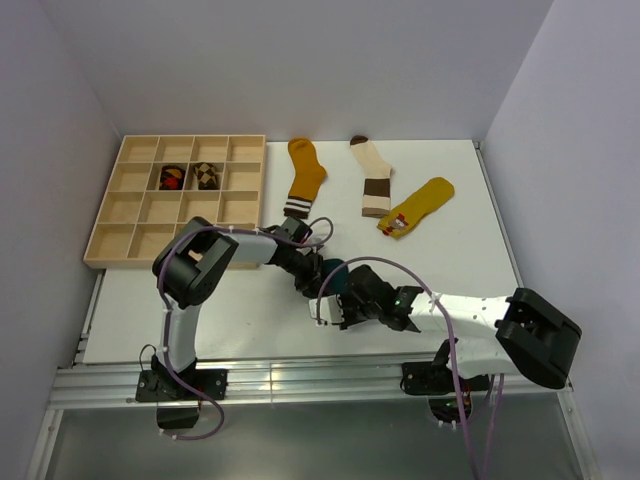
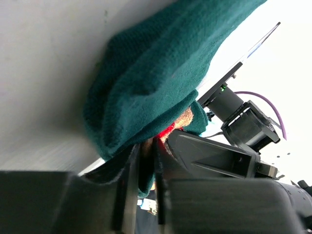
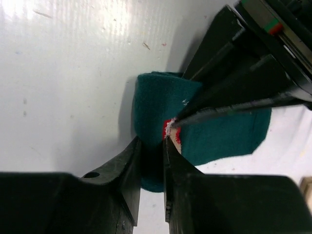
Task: Roll the socks
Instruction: Roll the sock at the center of the board.
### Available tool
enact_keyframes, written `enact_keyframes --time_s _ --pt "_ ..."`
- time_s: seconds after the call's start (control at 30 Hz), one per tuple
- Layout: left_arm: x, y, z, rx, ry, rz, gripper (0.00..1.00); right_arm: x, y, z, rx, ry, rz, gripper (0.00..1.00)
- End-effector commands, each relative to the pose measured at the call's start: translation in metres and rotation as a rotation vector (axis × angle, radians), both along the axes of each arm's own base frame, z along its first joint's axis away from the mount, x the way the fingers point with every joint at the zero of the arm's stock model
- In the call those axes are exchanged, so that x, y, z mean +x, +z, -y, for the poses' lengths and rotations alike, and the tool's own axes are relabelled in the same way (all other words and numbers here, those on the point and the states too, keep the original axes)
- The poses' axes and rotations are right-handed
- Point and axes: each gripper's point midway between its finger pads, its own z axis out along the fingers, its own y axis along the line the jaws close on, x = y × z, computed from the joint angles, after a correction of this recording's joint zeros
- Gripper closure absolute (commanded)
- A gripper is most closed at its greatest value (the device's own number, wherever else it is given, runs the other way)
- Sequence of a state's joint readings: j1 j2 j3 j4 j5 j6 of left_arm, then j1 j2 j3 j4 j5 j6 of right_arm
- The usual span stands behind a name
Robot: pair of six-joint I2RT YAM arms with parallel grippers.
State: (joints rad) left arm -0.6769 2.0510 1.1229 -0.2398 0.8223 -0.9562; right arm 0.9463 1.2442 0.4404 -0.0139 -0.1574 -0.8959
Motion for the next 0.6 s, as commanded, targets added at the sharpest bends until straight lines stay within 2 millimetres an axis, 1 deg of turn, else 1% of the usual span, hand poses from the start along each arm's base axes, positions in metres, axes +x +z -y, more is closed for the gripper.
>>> enact_keyframes --time_s 0.0,0.03,0.07,0.1,0.13,0.17,0.2,0.23,0.27,0.3,0.33,0.37,0.4,0.43,0.47,0.5,0.53,0.57 --pt "0.010 -0.004 -0.008 0.036 0.044 0.069 0.71 -0.010 0.005 -0.005 0.013 0.010 -0.123 0.82" --pt "0.014 0.006 -0.006 0.014 0.046 0.111 0.66 -0.008 0.013 -0.009 0.025 0.008 -0.143 0.82" --pt "0.017 0.009 -0.005 0.005 0.050 0.139 0.57 -0.016 0.007 -0.002 -0.016 0.013 -0.206 0.82" --pt "0.024 0.011 -0.005 0.006 0.059 0.190 0.55 -0.019 0.003 0.002 -0.039 0.006 -0.256 0.82" --pt "0.030 0.020 -0.006 -0.003 0.071 0.236 0.53 -0.021 0.008 -0.004 -0.030 0.033 -0.301 0.82" --pt "0.033 0.019 -0.008 0.010 0.083 0.267 0.51 -0.030 0.004 0.004 -0.072 0.029 -0.367 0.82" --pt "0.043 0.021 -0.008 0.006 0.107 0.318 0.50 -0.024 0.004 0.005 -0.080 0.018 -0.401 0.82" --pt "0.049 0.029 -0.008 -0.006 0.128 0.355 0.50 -0.031 0.006 0.003 -0.071 0.033 -0.460 0.82" --pt "0.049 0.025 -0.013 0.002 0.149 0.365 0.51 -0.036 0.004 0.012 -0.101 0.021 -0.518 0.82" --pt "0.053 0.026 -0.016 0.005 0.182 0.374 0.51 -0.036 0.003 0.015 -0.106 0.013 -0.557 0.82" --pt "0.067 0.038 -0.016 -0.032 0.228 0.446 0.51 -0.029 0.002 0.018 -0.112 -0.011 -0.588 0.82" --pt "0.064 0.030 -0.023 -0.021 0.251 0.442 0.51 -0.032 0.000 0.022 -0.123 -0.022 -0.638 0.82" --pt "0.068 0.031 -0.026 -0.025 0.283 0.452 0.51 -0.028 0.003 0.021 -0.118 -0.015 -0.654 0.82" --pt "0.073 0.033 -0.030 -0.028 0.316 0.497 0.51 -0.025 -0.001 0.027 -0.120 -0.042 -0.704 0.82" --pt "0.075 0.033 -0.032 -0.030 0.331 0.515 0.50 -0.033 0.002 0.030 -0.116 -0.040 -0.781 0.82" --pt "0.077 0.033 -0.033 -0.039 0.334 0.544 0.50 -0.025 0.007 0.028 -0.107 -0.025 -0.785 0.81" --pt "0.082 0.033 -0.038 -0.031 0.356 0.586 0.50 -0.024 0.007 0.029 -0.110 -0.025 -0.820 0.81" --pt "0.082 0.031 -0.039 -0.034 0.361 0.605 0.50 -0.031 0.003 0.039 -0.149 -0.051 -0.914 0.80"
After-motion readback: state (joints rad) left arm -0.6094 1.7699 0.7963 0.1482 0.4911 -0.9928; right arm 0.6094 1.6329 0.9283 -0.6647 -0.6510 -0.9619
